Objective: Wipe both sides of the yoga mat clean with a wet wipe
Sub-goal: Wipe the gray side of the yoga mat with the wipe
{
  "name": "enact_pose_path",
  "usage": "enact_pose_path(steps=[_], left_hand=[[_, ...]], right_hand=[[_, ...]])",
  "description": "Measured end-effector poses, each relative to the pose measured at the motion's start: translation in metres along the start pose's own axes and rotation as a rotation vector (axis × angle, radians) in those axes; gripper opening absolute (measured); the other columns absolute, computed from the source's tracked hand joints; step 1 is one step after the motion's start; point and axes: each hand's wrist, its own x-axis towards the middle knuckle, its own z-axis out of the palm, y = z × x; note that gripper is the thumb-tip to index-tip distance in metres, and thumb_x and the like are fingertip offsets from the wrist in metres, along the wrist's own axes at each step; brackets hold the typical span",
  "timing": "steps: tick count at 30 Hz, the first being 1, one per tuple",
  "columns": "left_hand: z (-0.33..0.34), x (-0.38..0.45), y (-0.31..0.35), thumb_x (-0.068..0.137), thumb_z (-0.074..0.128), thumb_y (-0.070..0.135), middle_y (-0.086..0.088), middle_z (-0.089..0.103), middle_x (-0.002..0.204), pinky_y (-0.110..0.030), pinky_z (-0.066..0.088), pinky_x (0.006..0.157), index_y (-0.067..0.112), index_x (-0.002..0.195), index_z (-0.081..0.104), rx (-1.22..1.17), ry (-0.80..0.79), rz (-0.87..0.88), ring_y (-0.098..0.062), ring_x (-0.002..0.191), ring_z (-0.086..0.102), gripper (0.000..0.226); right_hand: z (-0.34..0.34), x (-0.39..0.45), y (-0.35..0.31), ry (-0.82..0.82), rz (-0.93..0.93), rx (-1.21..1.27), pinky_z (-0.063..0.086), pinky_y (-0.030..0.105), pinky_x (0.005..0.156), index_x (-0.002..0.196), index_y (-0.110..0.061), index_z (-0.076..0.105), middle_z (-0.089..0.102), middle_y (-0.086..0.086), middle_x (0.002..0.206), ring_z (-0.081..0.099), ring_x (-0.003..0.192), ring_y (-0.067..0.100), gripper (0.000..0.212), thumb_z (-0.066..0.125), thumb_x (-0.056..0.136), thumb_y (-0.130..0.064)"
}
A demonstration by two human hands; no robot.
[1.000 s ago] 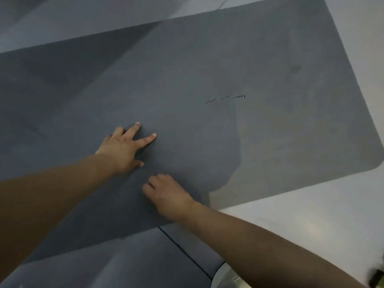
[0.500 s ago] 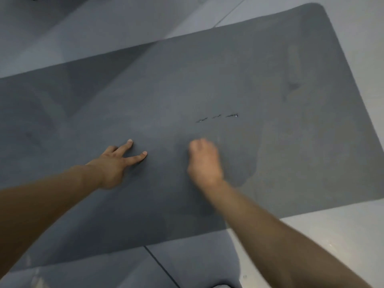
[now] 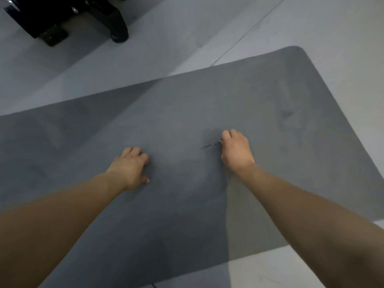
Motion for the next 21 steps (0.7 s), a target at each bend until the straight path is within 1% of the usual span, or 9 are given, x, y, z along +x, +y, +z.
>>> enact_pose_path(steps=[3,6,8,10,12,14,17,19,21], left_hand=[[0.002,-0.001,-0.001,0.074,0.08,0.058,-0.004,0.013,0.158,-0.053,0.038,0.112,0.028,0.152,0.024,-0.031,0.003,-0.075,-0.033,0.148,0.01,0.1],[0.006,0.005,-0.011,0.073,0.076,0.066,0.003,-0.028,0.163,-0.063,0.027,0.115,0.046,0.156,-0.008,-0.075,-0.096,-0.131,-0.04,0.151,-0.019,0.12],[0.007,0.01,-0.021,0.071,0.075,0.07,0.004,-0.03,0.162,-0.064,0.025,0.117,0.052,0.154,-0.011,-0.088,-0.134,-0.12,-0.04,0.15,-0.022,0.12],[0.009,0.015,-0.03,0.071,0.075,0.07,0.004,-0.022,0.165,-0.062,0.024,0.118,0.056,0.153,-0.006,-0.115,-0.12,-0.081,-0.038,0.151,-0.018,0.115],[0.009,0.02,-0.038,0.074,0.075,0.066,0.003,-0.012,0.166,-0.059,0.024,0.119,0.057,0.153,0.002,-0.135,-0.09,-0.049,-0.035,0.152,-0.015,0.108],[0.009,0.023,-0.042,0.076,0.074,0.064,0.001,-0.003,0.163,-0.058,0.026,0.119,0.056,0.153,0.009,-0.148,-0.067,-0.022,-0.033,0.152,-0.01,0.101],[0.01,0.026,-0.046,0.085,0.069,0.057,-0.002,0.01,0.158,-0.051,0.03,0.118,0.056,0.152,0.02,-0.168,0.0,0.027,-0.031,0.149,0.005,0.083],[0.008,0.029,-0.048,0.094,0.061,0.048,-0.002,0.02,0.153,-0.047,0.032,0.117,0.055,0.15,0.028,-0.17,0.048,0.041,-0.031,0.144,0.016,0.065],[0.005,0.033,-0.049,0.096,0.058,0.046,-0.003,0.028,0.145,-0.046,0.035,0.114,0.053,0.147,0.036,-0.157,0.082,0.054,-0.032,0.135,0.026,0.055]], right_hand=[[0.013,-0.021,-0.064,-0.061,-0.062,0.051,0.047,0.045,0.073,0.09,-0.003,0.057,0.057,0.021,0.088,0.058,0.081,0.041,0.027,0.063,0.066,0.005],[0.038,-0.078,-0.148,-0.286,-0.389,0.184,0.05,0.045,0.079,0.101,-0.001,0.058,0.058,0.02,0.096,0.057,0.087,0.039,0.035,0.065,0.068,0.001],[0.042,-0.103,-0.173,-0.377,-0.661,0.26,0.048,0.044,0.072,0.098,-0.002,0.057,0.056,0.021,0.093,0.055,0.082,0.039,0.026,0.059,0.072,-0.002],[0.044,-0.09,-0.158,-0.297,-0.797,0.219,0.048,0.039,0.068,0.093,-0.007,0.055,0.056,0.016,0.089,0.056,0.079,0.036,0.021,0.046,0.074,-0.009],[0.041,-0.054,-0.122,-0.178,-0.688,0.163,0.051,0.036,0.066,0.088,-0.01,0.057,0.056,0.013,0.085,0.058,0.076,0.034,0.022,0.051,0.068,-0.007],[0.034,-0.013,-0.076,-0.055,-0.462,0.094,0.049,0.037,0.064,0.083,-0.009,0.058,0.055,0.014,0.081,0.057,0.072,0.037,0.026,0.066,0.061,0.002],[0.014,0.031,-0.026,0.009,-0.137,0.012,0.044,0.04,0.06,0.077,-0.007,0.051,0.053,0.018,0.076,0.054,0.066,0.039,0.019,0.068,0.076,0.002],[0.01,0.044,-0.029,-0.017,-0.014,0.004,0.042,0.043,0.063,0.081,-0.004,0.052,0.055,0.022,0.08,0.054,0.071,0.042,0.011,0.062,0.082,0.0],[0.019,0.04,-0.059,-0.012,0.057,0.073,0.043,0.043,0.063,0.08,-0.002,0.053,0.056,0.024,0.079,0.055,0.071,0.042,0.015,0.062,0.071,0.006]])
